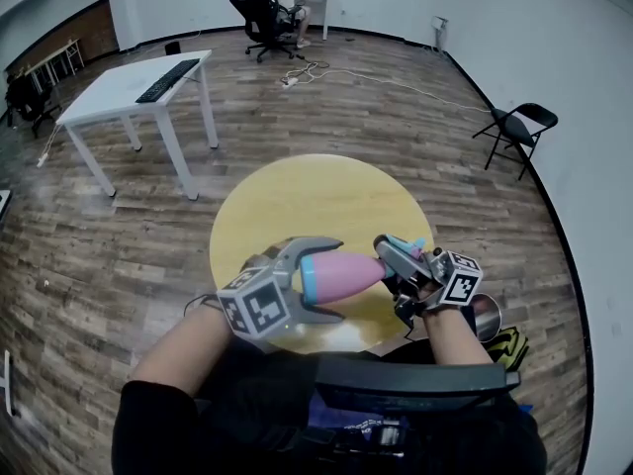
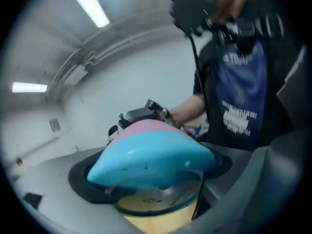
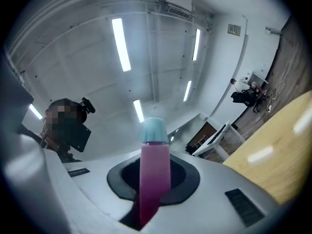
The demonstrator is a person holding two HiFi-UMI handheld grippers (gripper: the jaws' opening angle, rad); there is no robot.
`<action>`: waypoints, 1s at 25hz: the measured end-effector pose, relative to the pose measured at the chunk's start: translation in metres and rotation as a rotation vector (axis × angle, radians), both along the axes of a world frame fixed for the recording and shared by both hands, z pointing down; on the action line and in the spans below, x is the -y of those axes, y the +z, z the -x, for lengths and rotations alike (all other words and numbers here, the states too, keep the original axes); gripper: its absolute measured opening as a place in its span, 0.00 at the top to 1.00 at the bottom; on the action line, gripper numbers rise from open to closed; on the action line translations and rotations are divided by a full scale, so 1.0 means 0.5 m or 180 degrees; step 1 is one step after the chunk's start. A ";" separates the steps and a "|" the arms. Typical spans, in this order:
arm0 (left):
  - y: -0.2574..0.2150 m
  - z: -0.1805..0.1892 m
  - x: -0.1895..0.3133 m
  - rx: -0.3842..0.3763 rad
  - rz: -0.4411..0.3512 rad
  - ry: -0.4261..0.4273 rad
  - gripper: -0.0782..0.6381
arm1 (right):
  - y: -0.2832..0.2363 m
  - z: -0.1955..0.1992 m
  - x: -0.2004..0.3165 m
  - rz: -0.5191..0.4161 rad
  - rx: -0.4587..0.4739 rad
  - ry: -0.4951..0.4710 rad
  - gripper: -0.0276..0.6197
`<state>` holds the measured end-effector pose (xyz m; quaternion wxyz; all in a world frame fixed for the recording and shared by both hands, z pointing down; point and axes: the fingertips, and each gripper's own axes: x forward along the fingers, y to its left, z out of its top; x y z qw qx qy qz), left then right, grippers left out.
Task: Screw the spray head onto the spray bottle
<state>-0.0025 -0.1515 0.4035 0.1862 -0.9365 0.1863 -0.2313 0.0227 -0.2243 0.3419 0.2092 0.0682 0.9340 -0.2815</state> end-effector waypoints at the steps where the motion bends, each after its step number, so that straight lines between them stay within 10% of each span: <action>1: 0.017 0.007 0.010 0.0377 -0.0403 -0.0109 0.13 | 0.007 0.001 0.005 0.0097 -0.0004 -0.0005 0.89; 4: 0.024 0.020 0.039 0.1125 -0.1476 -0.0366 0.13 | 0.017 0.004 0.022 0.0455 0.0051 -0.0051 0.89; 7: 0.009 0.037 0.053 0.1088 -0.1887 -0.0645 0.14 | 0.028 0.006 0.027 0.0712 0.0111 -0.0053 0.89; 10: -0.041 0.071 0.065 -0.0376 -0.0724 -0.0816 0.13 | 0.007 -0.027 0.034 0.0647 0.0480 0.0156 0.90; 14: -0.086 0.110 0.062 -0.2647 0.2044 -0.0357 0.11 | -0.044 -0.056 0.028 0.0205 0.0714 0.0435 0.90; 17: -0.122 0.077 0.047 -0.3416 0.2819 0.0184 0.11 | -0.038 -0.028 -0.003 -0.0285 0.0388 0.0487 0.90; 21: -0.137 0.037 0.037 -0.3118 0.2470 0.0281 0.13 | -0.026 -0.017 -0.005 -0.0253 0.0344 0.0393 0.90; 25: -0.093 -0.008 0.004 -0.1640 0.1222 0.0207 0.14 | -0.014 -0.013 0.007 0.0363 0.0401 -0.0055 0.89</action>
